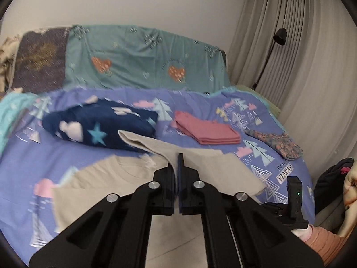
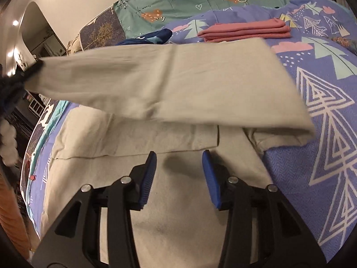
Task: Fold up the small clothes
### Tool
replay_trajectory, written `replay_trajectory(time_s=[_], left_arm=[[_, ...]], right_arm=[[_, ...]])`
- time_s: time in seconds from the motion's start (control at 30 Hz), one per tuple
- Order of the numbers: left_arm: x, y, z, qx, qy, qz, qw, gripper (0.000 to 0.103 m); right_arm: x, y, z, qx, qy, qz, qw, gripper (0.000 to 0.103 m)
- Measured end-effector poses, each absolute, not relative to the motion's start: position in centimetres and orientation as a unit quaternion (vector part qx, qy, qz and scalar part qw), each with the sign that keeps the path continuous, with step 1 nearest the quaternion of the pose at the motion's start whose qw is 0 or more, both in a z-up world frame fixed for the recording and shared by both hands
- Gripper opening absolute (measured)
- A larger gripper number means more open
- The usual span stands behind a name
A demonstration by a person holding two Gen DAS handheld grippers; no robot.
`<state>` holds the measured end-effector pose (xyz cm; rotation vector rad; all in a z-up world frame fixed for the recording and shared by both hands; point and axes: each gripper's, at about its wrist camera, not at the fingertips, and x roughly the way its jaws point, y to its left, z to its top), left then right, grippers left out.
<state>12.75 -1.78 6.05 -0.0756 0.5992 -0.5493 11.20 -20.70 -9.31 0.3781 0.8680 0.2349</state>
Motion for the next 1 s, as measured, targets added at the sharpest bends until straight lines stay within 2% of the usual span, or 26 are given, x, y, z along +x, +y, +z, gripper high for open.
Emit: replay_trajectory(time_s=[0.13, 0.33, 0.5, 0.63, 0.7, 0.87, 1.0], left_arm=[[12.1, 2.8, 5.7, -0.029, 0.296, -0.209, 0.931, 0.002], [13.0, 8.6, -0.6, -0.059, 0.373, -0.144, 0.915, 0.003], [13.2, 10.6, -3.5, -0.033, 0.39, -0.073, 0.917, 0.019], [12.3, 10.3, -3.5, -0.024, 0.381, -0.081, 0.921, 0.025], [12.1, 9.8, -4.0, -0.016, 0.381, -0.089, 0.92, 0.036], [13.1, 7.9, -8.1, 0.027, 0.436, -0.076, 0.896, 0.039], [12.9, 8.0, -7.4, 0.017, 0.419, -0.08, 0.904, 0.04]], right_arm=[[11.1, -20.8, -9.5, 0.184, 0.414, 0.115, 0.884, 0.045], [11.0, -20.4, -9.5, 0.172, 0.412, 0.117, 0.887, 0.05], [10.6, -19.6, -9.0, 0.144, 0.416, 0.112, 0.891, 0.053], [9.5, -19.9, -8.7, 0.141, 0.422, 0.122, 0.887, 0.053], [8.8, -20.3, -8.6, 0.145, 0.424, 0.126, 0.885, 0.053], [7.4, -22.5, -7.9, 0.18, 0.423, 0.127, 0.879, 0.053], [7.8, -26.2, -6.5, 0.217, 0.405, 0.099, 0.883, 0.053]])
